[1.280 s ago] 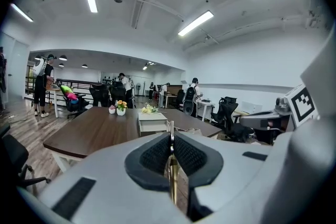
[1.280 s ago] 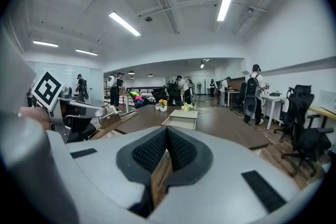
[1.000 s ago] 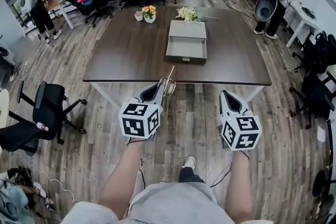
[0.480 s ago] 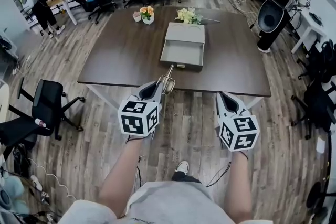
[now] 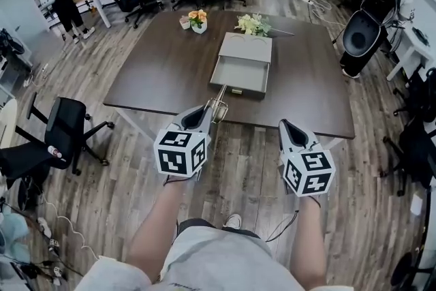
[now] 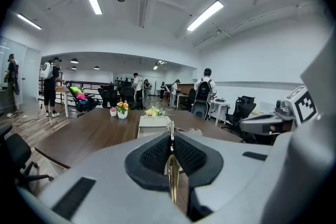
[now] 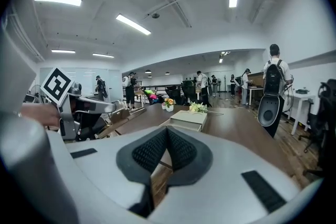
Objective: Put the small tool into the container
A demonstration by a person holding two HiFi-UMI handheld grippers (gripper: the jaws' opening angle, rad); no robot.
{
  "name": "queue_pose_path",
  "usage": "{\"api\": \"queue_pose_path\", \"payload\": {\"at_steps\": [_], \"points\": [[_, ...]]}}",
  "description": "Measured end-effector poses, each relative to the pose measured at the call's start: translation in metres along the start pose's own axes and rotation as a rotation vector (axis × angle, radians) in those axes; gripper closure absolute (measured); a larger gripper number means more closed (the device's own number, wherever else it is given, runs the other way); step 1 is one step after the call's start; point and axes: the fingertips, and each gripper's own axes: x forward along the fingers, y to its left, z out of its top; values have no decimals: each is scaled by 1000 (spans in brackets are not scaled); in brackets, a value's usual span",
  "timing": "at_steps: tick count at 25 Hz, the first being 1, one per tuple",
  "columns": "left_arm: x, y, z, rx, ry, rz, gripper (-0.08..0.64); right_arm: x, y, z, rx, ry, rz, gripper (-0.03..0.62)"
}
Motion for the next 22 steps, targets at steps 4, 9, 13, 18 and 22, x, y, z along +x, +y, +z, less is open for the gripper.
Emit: {"api": "queue_pose_path", "payload": {"at_steps": [4, 9, 13, 18, 22], "points": [[10, 6, 1, 3, 0, 16, 541, 13, -6, 1, 1, -3, 15, 589], [22, 8, 4, 8, -3, 19, 541, 27, -13, 6, 2, -8, 22, 589], [38, 15, 7, 4, -9, 20, 541, 43, -19, 7, 0, -14, 32, 589], [61, 31, 7, -1, -10, 21, 541, 71, -26, 7, -6, -9, 37, 589], [82, 46, 11, -5, -4, 15, 541, 96, -32, 11, -8, 0, 32, 589]]}}
